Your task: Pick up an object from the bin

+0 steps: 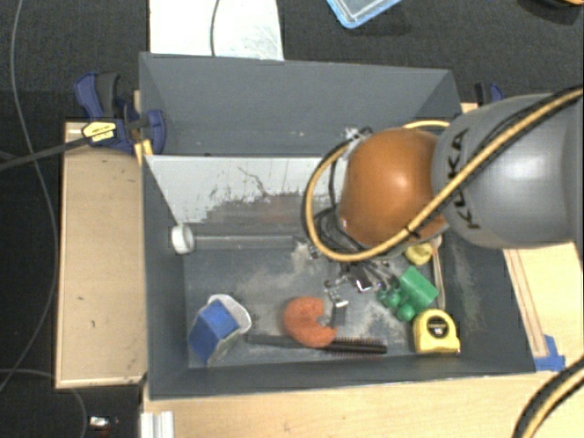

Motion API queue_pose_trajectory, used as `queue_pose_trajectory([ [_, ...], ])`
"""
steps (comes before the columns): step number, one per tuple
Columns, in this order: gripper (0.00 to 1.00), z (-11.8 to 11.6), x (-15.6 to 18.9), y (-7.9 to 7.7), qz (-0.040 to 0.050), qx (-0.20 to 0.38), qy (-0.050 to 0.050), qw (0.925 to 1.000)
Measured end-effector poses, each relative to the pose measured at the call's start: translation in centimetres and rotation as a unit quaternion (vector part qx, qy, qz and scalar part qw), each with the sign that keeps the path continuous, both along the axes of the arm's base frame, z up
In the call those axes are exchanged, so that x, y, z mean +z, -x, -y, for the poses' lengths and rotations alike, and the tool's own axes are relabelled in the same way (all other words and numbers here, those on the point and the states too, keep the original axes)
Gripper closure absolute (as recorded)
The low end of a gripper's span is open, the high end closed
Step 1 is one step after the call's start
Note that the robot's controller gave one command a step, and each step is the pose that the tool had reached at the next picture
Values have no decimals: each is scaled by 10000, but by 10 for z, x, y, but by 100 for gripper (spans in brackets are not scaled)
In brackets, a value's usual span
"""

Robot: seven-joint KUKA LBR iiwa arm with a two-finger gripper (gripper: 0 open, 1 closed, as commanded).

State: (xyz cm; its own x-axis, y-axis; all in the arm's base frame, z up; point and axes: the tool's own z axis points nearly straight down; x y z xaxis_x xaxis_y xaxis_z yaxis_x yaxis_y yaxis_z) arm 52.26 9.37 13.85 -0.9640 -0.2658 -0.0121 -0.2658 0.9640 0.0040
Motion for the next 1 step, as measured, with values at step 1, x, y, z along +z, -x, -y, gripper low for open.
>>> queue_pose_trajectory([
  [1, 0, 16, -22, 22, -9, -523, -1, 9986],
])
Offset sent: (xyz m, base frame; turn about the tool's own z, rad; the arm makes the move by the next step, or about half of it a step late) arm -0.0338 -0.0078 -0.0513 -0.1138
